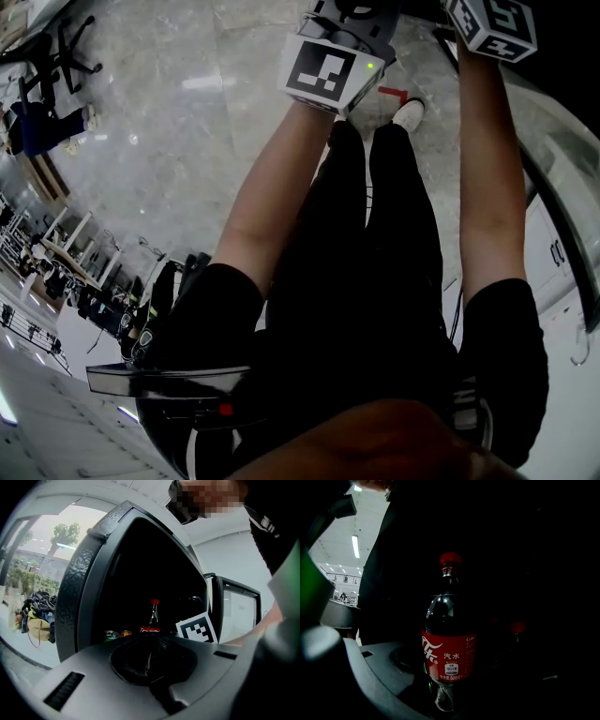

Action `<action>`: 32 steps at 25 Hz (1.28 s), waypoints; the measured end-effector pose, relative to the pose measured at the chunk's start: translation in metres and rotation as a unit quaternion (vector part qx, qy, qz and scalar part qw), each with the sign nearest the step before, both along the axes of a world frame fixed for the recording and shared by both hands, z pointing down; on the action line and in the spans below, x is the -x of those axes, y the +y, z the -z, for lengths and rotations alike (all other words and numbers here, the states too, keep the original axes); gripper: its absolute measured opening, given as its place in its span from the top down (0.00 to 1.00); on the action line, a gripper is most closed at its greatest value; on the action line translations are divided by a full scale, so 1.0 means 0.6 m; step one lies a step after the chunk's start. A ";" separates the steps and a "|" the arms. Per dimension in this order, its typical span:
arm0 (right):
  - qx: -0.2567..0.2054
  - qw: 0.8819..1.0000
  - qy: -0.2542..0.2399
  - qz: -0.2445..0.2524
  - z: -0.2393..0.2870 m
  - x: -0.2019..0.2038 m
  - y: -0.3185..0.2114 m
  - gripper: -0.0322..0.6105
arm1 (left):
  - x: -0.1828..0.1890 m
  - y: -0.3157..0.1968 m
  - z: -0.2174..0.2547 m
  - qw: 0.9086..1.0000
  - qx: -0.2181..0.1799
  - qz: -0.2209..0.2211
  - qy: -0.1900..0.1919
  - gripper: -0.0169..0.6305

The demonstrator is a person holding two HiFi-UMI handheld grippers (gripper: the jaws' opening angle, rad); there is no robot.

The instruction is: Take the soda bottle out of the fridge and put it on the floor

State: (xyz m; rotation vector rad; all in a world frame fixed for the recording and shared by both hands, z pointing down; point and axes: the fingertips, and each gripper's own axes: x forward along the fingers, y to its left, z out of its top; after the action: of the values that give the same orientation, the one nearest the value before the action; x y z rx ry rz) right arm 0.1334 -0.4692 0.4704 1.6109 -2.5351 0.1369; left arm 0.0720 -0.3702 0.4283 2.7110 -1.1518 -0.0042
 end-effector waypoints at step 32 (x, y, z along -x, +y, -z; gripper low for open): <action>0.010 0.996 -0.026 0.090 -0.158 0.103 0.303 0.46 | 0.096 0.168 -0.205 1.000 0.013 -0.010 -0.009 0.97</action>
State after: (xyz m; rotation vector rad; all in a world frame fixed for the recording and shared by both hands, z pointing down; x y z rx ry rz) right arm 0.0716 -0.2875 0.5650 1.3794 -2.6937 0.1863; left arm 0.0146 -0.2692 0.5512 2.7060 -1.1211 0.0367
